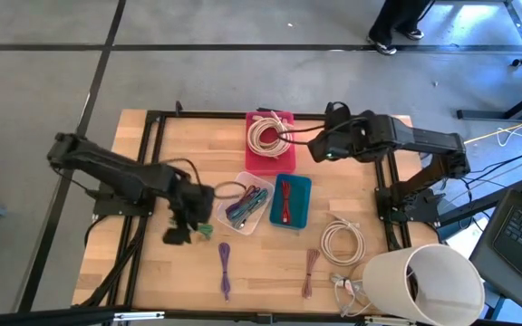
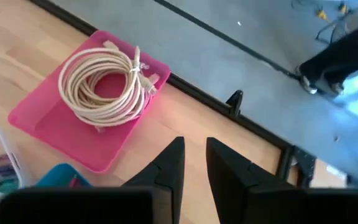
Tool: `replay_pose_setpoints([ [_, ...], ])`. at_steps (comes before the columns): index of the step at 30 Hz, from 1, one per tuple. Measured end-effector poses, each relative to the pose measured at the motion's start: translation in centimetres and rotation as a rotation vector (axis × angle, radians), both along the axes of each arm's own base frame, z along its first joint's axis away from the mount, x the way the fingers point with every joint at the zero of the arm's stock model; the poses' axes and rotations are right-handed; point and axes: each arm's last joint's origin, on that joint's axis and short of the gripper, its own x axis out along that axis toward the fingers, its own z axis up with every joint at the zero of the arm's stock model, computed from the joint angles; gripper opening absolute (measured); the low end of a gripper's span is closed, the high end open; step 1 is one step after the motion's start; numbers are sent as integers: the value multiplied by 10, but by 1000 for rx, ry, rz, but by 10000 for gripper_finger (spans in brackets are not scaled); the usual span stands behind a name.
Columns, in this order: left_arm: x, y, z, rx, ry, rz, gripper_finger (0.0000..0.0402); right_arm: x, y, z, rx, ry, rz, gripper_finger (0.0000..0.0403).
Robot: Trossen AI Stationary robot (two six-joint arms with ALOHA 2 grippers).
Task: Pick & Place USB Port
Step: Put the green charger cable into the blue bin
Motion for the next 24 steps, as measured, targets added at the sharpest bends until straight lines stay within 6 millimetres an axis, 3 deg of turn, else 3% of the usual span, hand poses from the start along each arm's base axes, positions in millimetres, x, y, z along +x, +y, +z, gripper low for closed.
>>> replay_pose_setpoints([
  [5, 38, -17, -32, -15, 36, 29, 212, -4, 0, 3, -27, 77, 89, 69],
  [10, 63, -25, -50, -4, 131, 42, 180, -8, 0, 6, -44, 103, 127, 67],
  [13, 80, -29, -52, 5, 110, 32, 132, -13, 0, 9, -50, 101, 138, 68],
  [18, 100, -33, -49, 18, 67, 0, 18, -21, 0, 15, -52, 74, 141, 65],
  [24, 99, -43, -34, 32, 66, 32, 2, -30, 0, 21, -57, 56, 150, 61],
])
